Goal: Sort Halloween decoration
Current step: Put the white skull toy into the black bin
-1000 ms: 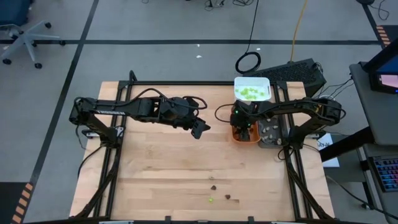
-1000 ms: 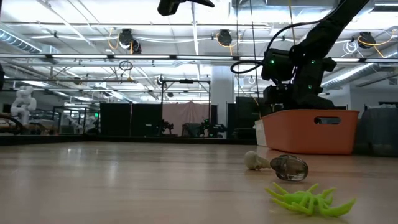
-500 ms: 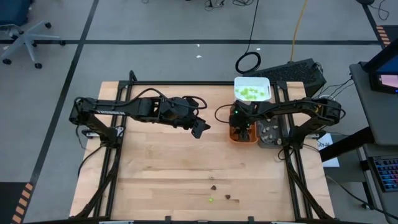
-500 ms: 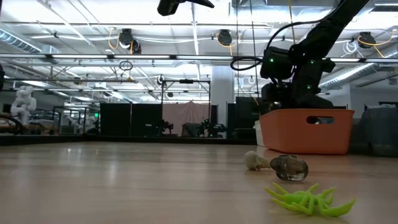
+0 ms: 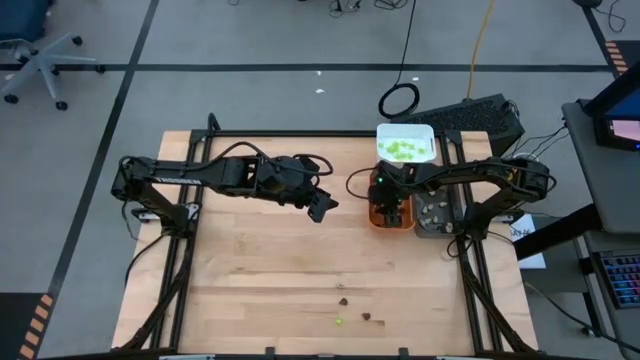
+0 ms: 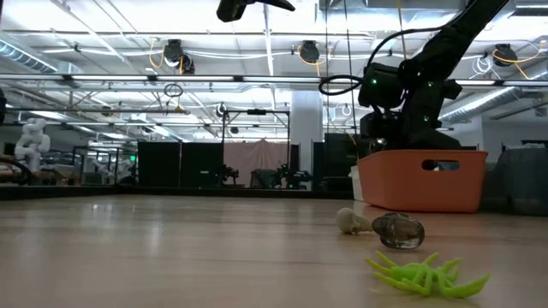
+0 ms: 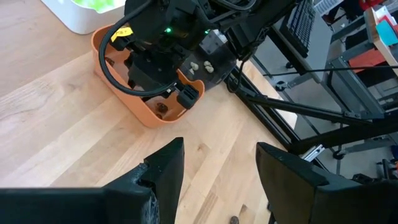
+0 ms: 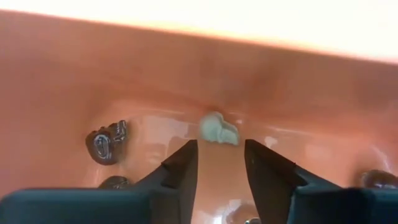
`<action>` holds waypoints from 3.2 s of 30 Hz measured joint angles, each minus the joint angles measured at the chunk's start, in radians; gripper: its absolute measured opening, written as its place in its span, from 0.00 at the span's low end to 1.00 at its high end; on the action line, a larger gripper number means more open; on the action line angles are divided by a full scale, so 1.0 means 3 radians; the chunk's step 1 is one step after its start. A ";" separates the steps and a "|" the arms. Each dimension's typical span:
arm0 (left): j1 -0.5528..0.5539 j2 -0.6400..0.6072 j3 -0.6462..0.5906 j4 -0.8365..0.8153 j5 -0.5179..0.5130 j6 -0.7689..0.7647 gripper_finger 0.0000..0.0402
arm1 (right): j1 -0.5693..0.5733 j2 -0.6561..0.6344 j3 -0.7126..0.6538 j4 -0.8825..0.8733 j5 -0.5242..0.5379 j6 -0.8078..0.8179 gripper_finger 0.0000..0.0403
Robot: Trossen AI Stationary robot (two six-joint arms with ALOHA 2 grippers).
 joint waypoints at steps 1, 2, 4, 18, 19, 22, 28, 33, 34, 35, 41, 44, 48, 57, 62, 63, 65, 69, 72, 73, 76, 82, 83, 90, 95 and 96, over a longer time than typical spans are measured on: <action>0.0000 0.0000 0.0000 0.0000 -0.0003 0.0000 0.51 | 0.0006 0.0000 0.0000 0.0000 -0.0003 -0.0006 0.32; 0.0000 0.0000 0.0000 0.0000 -0.0012 0.0000 0.51 | 0.0013 0.0000 0.0000 0.0005 -0.0019 -0.0012 0.33; 0.0000 0.0000 0.0000 0.0000 -0.0020 0.0004 0.51 | 0.0017 0.0000 0.0000 0.0031 -0.0116 -0.0030 0.36; 0.0020 0.0000 0.0000 -0.0044 -0.0093 0.0010 0.51 | 0.0020 0.0084 0.0001 0.0196 -0.0169 -0.0086 0.38; 0.0020 0.0000 0.0000 -0.0046 -0.0093 0.0010 0.51 | 0.0020 0.0084 0.0001 0.0195 -0.0169 -0.0101 0.37; 0.0019 0.0000 0.0000 -0.0049 -0.0093 0.0011 0.51 | 0.0020 0.0094 -0.0001 0.0198 -0.0169 -0.0125 0.33; 0.0022 0.0000 0.0000 -0.0049 -0.0091 0.0018 0.51 | 0.0017 0.0235 -0.0031 0.0187 -0.0182 -0.0131 0.26; 0.0023 0.0000 0.0000 -0.0050 -0.0091 0.0006 0.51 | 0.0019 0.0269 -0.0033 0.0214 -0.0191 -0.0115 0.23; 0.0023 0.0000 0.0000 -0.0048 -0.0090 0.0004 0.51 | 0.0019 0.0270 -0.0033 0.0214 -0.0186 -0.0115 0.22; 0.0023 0.0000 0.0000 -0.0050 -0.0090 0.0004 0.51 | 0.0019 0.0271 -0.0033 0.0214 -0.0185 -0.0115 0.21; 0.0023 0.0000 0.0000 -0.0049 -0.0090 0.0003 0.51 | 0.0019 0.0275 -0.0036 0.0209 -0.0174 -0.0109 0.10; 0.0023 0.0000 0.0000 -0.0049 -0.0089 0.0001 0.51 | 0.0019 0.0275 -0.0039 0.0205 -0.0175 -0.0111 0.06; 0.0023 0.0000 0.0000 -0.0050 -0.0089 0.0001 0.51 | 0.0019 0.0252 -0.0039 0.0201 -0.0177 -0.0111 0.05; 0.0025 0.0000 0.0000 -0.0049 -0.0090 0.0017 0.51 | 0.0020 0.0011 -0.0055 0.0003 -0.0166 -0.0108 0.04; 0.0025 0.0000 0.0000 -0.0050 -0.0091 0.0023 0.51 | 0.0020 -0.0113 -0.0057 -0.0073 -0.0165 -0.0104 0.04; 0.0025 0.0000 0.0000 -0.0050 -0.0091 0.0025 0.51 | 0.0020 -0.0145 -0.0057 -0.0083 -0.0167 -0.0106 0.04; 0.0025 0.0000 0.0000 -0.0051 -0.0091 0.0025 0.51 | 0.0020 -0.0205 -0.0056 -0.0079 -0.0175 -0.0106 0.04; 0.0025 0.0000 0.0000 -0.0051 -0.0093 0.0024 0.51 | 0.0010 -0.0328 -0.0053 -0.0129 -0.0262 -0.0020 0.04; 0.0025 0.0000 0.0000 -0.0052 -0.0093 0.0024 0.51 | 0.0010 -0.0470 -0.0052 -0.0296 -0.0360 0.0066 0.04; 0.0025 0.0000 0.0000 -0.0052 -0.0093 0.0024 0.51 | 0.0010 -0.0532 -0.0052 -0.0343 -0.0407 0.0085 0.04; 0.0025 0.0000 -0.0001 -0.0052 -0.0094 0.0028 0.51 | 0.0010 -0.0750 -0.0051 -0.0557 -0.0459 0.0179 0.04; 0.0050 0.0000 0.0000 -0.0051 -0.0095 0.0029 0.51 | 0.0010 -0.1350 -0.0051 -0.1064 -0.0520 0.0642 0.04; 0.0059 0.0000 -0.0001 -0.0051 -0.0095 0.0029 0.51 | 0.0009 -0.1461 -0.0051 -0.1153 -0.0516 0.0779 0.04; 0.0066 0.0000 -0.0001 -0.0051 -0.0098 0.0150 0.51 | 0.0019 -0.2259 -0.0039 -0.1872 -0.0219 0.1726 0.01; 0.0070 0.0000 -0.0001 -0.0050 -0.0098 0.0255 0.51 | 0.0019 -0.2638 0.0016 -0.2535 0.0099 0.2085 0.00; 0.0070 0.0000 -0.0001 -0.0050 -0.0097 0.0271 0.51 | 0.0019 -0.2679 0.0018 -0.2658 0.0160 0.2137 0.00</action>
